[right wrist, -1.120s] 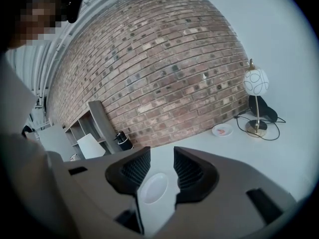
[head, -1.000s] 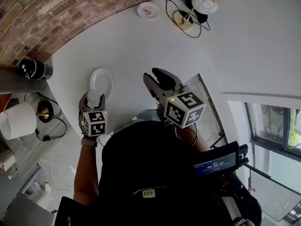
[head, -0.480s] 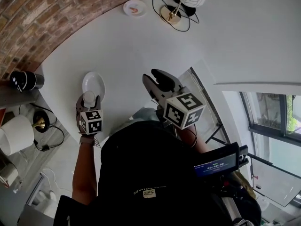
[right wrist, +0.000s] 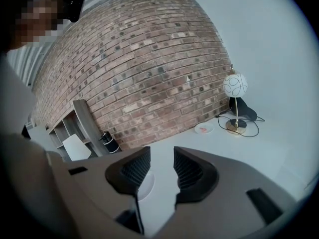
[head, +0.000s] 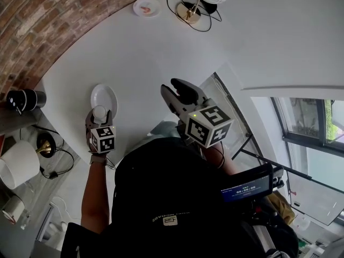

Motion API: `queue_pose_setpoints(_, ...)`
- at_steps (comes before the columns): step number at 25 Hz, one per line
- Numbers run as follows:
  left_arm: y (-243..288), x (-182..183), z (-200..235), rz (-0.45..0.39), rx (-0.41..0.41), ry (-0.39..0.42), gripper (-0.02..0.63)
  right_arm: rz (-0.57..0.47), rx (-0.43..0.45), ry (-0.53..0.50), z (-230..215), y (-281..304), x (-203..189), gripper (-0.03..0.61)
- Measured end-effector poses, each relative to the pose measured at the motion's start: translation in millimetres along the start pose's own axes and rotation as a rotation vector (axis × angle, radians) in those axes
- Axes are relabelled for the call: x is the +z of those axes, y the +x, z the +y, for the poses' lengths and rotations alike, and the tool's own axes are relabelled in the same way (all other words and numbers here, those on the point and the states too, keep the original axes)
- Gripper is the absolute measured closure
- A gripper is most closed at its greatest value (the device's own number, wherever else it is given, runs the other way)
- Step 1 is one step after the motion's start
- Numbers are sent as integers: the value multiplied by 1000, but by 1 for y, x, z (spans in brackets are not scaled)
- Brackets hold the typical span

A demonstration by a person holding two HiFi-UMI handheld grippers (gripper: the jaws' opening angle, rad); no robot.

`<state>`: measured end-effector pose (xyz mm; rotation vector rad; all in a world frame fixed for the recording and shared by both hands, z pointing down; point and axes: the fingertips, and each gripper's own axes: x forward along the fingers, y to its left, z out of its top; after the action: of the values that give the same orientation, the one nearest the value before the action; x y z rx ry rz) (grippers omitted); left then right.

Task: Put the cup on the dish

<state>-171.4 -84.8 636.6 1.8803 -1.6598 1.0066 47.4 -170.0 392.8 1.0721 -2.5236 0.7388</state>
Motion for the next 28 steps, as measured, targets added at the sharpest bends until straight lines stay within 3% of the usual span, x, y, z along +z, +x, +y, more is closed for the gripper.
queue_pose_setpoints(28,30,-1,-17,-13,-106,102,350,25,-47,28,-12,10,0,431)
